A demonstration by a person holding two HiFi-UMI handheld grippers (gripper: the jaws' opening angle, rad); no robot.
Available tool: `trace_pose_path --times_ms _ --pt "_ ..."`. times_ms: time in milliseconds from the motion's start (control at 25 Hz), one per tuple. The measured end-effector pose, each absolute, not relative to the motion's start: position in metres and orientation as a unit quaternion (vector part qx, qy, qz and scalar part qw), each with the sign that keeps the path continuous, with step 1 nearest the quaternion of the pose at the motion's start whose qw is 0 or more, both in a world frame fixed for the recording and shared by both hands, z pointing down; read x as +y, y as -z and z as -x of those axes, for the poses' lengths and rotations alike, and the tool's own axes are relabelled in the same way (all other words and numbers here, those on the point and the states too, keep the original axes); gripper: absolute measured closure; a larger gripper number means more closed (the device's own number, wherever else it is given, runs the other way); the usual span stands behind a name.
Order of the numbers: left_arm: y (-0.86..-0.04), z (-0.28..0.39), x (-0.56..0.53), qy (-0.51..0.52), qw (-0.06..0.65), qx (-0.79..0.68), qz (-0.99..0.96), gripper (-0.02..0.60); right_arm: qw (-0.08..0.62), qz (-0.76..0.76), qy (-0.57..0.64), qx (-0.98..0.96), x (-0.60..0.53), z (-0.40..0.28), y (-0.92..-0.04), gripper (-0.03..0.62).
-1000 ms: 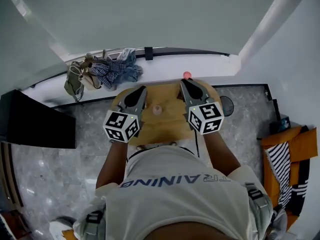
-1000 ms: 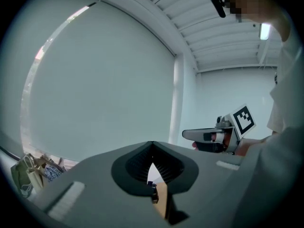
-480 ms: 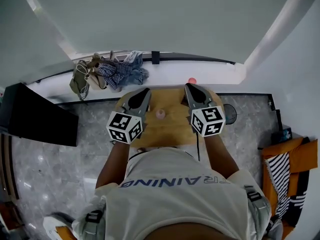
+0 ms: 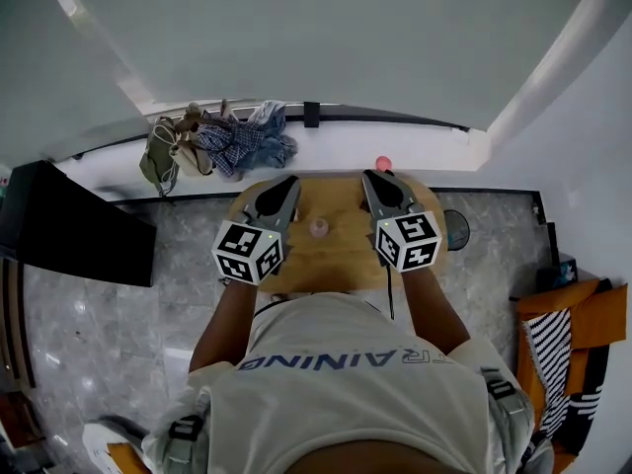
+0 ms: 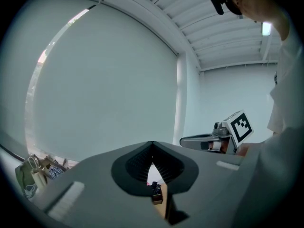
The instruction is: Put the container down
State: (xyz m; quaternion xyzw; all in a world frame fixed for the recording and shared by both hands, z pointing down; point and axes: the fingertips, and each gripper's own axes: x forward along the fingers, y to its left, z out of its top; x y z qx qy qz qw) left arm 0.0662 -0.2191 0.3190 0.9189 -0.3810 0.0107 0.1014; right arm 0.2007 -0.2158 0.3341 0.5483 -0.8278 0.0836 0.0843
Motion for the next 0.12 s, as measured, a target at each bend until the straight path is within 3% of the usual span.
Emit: trace_pose_path --times_ms 120 --pt "-0.3191 -0.0667 -0.2246 -0.011 0.103 -0.38 -0.919 0.581 0.086 -0.548 -0.088 -0.827 -0.2211 -0.2006 -0.3376 0.58"
